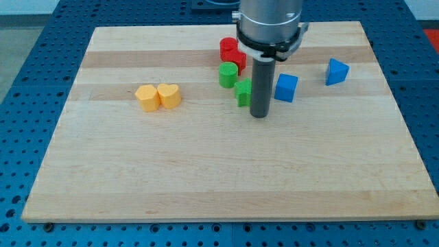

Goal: Push the green star into the green circle

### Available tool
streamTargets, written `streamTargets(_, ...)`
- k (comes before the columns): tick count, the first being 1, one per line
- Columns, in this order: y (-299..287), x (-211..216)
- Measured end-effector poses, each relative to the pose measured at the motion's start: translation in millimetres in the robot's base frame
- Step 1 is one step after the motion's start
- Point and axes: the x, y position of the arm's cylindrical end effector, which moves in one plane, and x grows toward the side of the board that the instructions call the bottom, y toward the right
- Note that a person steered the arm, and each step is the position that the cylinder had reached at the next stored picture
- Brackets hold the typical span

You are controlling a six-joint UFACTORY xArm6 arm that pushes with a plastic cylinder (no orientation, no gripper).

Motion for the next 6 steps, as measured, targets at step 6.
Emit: streamTargets(6, -33, -22)
